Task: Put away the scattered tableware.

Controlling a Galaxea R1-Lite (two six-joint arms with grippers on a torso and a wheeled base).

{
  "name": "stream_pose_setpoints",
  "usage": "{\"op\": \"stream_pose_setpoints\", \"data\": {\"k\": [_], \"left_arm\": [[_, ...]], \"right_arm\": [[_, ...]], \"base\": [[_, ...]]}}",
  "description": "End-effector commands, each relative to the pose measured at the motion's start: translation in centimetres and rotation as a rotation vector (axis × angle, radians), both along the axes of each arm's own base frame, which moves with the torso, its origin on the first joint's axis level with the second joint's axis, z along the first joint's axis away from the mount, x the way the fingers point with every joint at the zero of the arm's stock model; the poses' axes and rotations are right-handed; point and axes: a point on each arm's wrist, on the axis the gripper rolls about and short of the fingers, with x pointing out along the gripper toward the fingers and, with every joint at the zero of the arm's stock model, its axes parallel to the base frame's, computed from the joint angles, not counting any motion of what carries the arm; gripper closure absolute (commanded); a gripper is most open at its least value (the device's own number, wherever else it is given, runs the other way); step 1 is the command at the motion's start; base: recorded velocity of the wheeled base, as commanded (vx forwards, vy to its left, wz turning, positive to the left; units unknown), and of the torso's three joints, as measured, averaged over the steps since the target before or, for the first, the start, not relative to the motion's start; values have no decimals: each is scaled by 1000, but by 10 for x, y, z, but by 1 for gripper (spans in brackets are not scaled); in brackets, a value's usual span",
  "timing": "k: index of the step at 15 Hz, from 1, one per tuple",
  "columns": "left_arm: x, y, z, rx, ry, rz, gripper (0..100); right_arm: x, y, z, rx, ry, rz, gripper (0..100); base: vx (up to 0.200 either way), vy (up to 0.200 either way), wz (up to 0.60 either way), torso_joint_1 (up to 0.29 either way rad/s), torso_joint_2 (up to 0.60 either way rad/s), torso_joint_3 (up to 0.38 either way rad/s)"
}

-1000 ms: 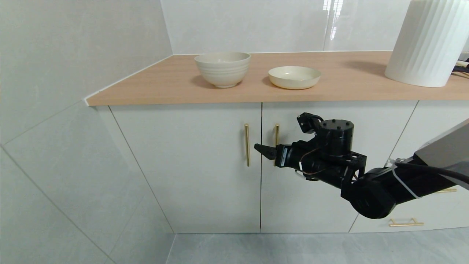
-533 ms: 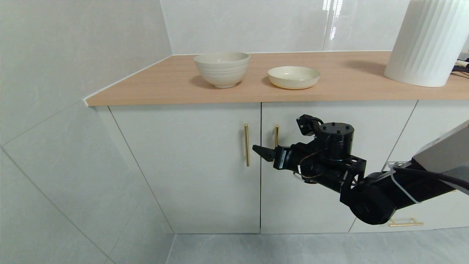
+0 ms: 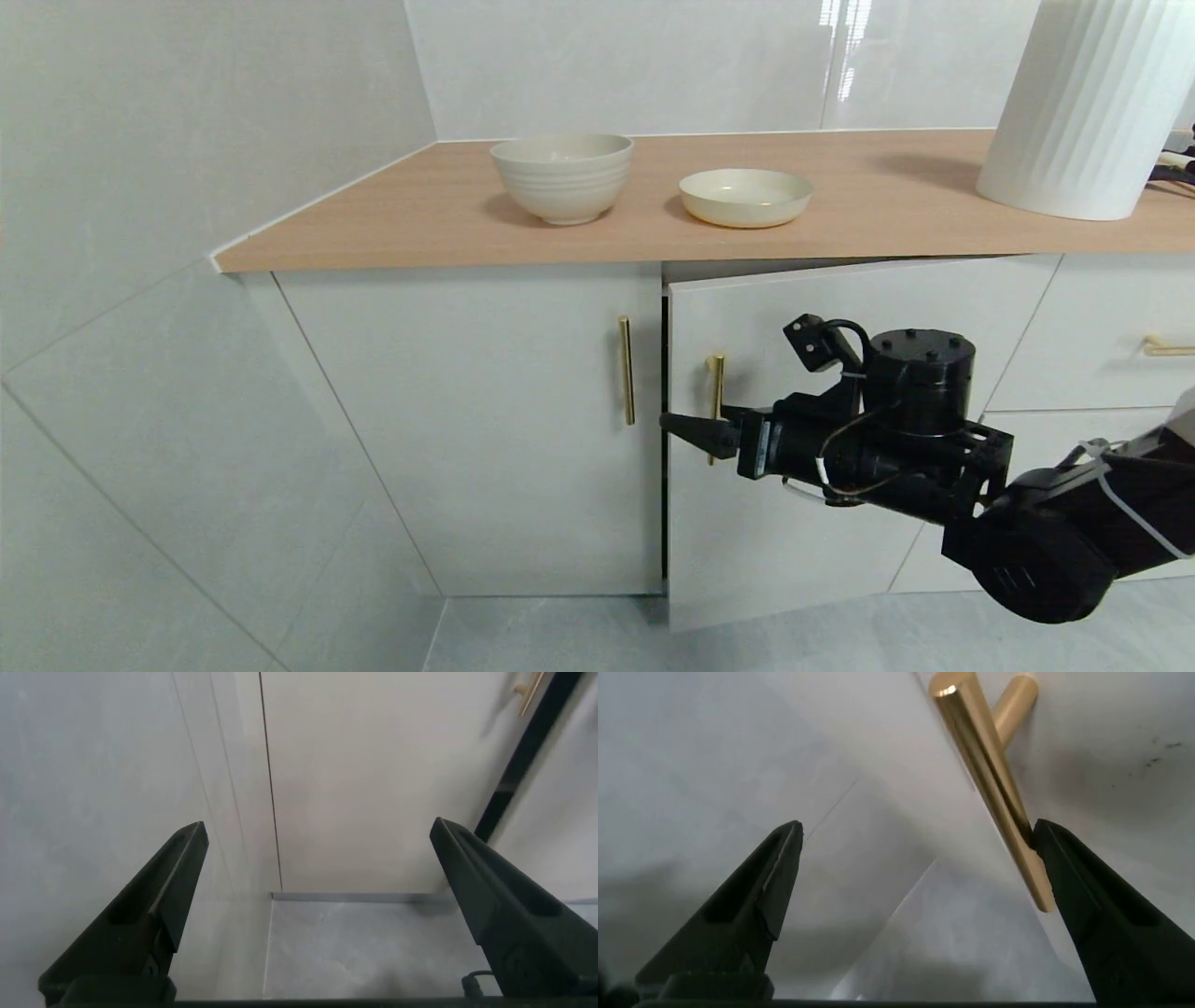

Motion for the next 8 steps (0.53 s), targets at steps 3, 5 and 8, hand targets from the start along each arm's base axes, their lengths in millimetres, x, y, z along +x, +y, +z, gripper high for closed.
{"op": "stream_pose_setpoints", "data": {"k": [3, 5, 8], "left_arm": [[0, 0, 0, 0, 2, 0, 0], [0, 0, 0, 0, 2, 0, 0], [0, 0, 0, 23, 2, -1, 0]], "right_arm": [[-20, -11, -4, 30, -17, 100, 0], [-28, -18, -3, 42, -32, 104, 0], [-41, -26, -4, 40, -18, 136, 0]], "base": [[0, 0, 0, 0, 0, 0], [0, 0, 0, 0, 0, 0], [0, 0, 0, 0, 0, 0]]}}
